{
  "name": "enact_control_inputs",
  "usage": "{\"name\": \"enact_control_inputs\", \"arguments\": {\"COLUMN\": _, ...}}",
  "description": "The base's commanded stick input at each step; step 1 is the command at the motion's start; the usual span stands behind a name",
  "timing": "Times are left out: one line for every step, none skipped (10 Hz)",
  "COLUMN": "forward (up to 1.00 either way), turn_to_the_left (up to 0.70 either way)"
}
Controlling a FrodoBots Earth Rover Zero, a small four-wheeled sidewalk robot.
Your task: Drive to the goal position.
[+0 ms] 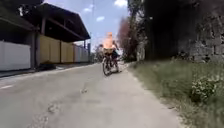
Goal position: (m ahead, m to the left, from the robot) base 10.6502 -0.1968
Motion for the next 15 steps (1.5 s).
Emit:
{"name": "enact_control_inputs", "arguments": {"forward": 1.0, "turn_to_the_left": 0.0}}
{"name": "enact_control_inputs", "arguments": {"forward": 1.0, "turn_to_the_left": 0.0}}
{"name": "enact_control_inputs", "arguments": {"forward": 1.0, "turn_to_the_left": 0.0}}
{"name": "enact_control_inputs", "arguments": {"forward": 1.0, "turn_to_the_left": 0.0}}
{"name": "enact_control_inputs", "arguments": {"forward": 1.0, "turn_to_the_left": 0.0}}
{"name": "enact_control_inputs", "arguments": {"forward": 1.0, "turn_to_the_left": 0.0}}
{"name": "enact_control_inputs", "arguments": {"forward": 1.0, "turn_to_the_left": 0.0}}
{"name": "enact_control_inputs", "arguments": {"forward": 1.0, "turn_to_the_left": 0.0}}
{"name": "enact_control_inputs", "arguments": {"forward": 1.0, "turn_to_the_left": 0.0}}
{"name": "enact_control_inputs", "arguments": {"forward": 1.0, "turn_to_the_left": 0.0}}
{"name": "enact_control_inputs", "arguments": {"forward": 1.0, "turn_to_the_left": 0.0}}
{"name": "enact_control_inputs", "arguments": {"forward": 1.0, "turn_to_the_left": 0.0}}
{"name": "enact_control_inputs", "arguments": {"forward": 1.0, "turn_to_the_left": -0.09}}
{"name": "enact_control_inputs", "arguments": {"forward": 1.0, "turn_to_the_left": -0.3}}
{"name": "enact_control_inputs", "arguments": {"forward": 1.0, "turn_to_the_left": -0.4}}
